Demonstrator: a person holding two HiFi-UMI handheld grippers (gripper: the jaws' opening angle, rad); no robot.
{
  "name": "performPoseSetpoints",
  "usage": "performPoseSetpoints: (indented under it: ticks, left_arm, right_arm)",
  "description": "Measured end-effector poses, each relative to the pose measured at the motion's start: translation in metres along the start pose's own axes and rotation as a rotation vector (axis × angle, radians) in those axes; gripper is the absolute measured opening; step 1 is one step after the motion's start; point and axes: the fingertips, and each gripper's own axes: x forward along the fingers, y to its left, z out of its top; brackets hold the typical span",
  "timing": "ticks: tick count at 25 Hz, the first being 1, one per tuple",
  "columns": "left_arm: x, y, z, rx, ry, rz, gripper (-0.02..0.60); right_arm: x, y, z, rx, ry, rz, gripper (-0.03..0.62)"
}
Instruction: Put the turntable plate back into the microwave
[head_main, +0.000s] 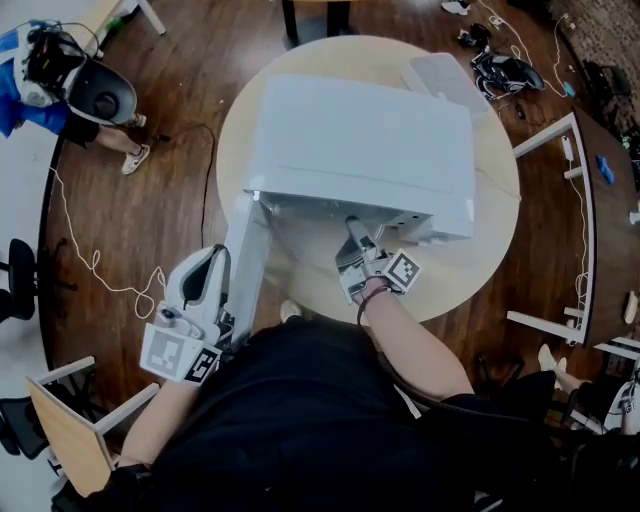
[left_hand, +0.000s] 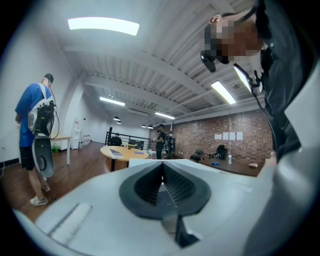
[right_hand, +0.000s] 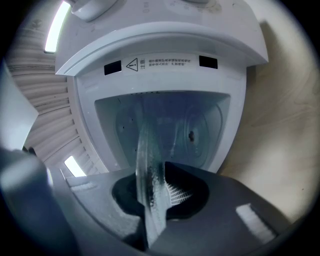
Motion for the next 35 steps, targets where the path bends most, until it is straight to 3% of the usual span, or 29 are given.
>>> performPoseSetpoints:
  ticks: [12,35]
  left_arm:
    - [0.007,0.0,-0.006,-0.004,0.034,-0.027,0.003]
    - [-0.002,-0.005,-0.015,0.048,0.07,0.001,0.003]
  right_arm:
    - [0.007,0.002,0.017,0.024,-0.063,0.011,0.034]
    - [0.035,-0.007,0.037,0.011,-0.126,-0.025,0.034]
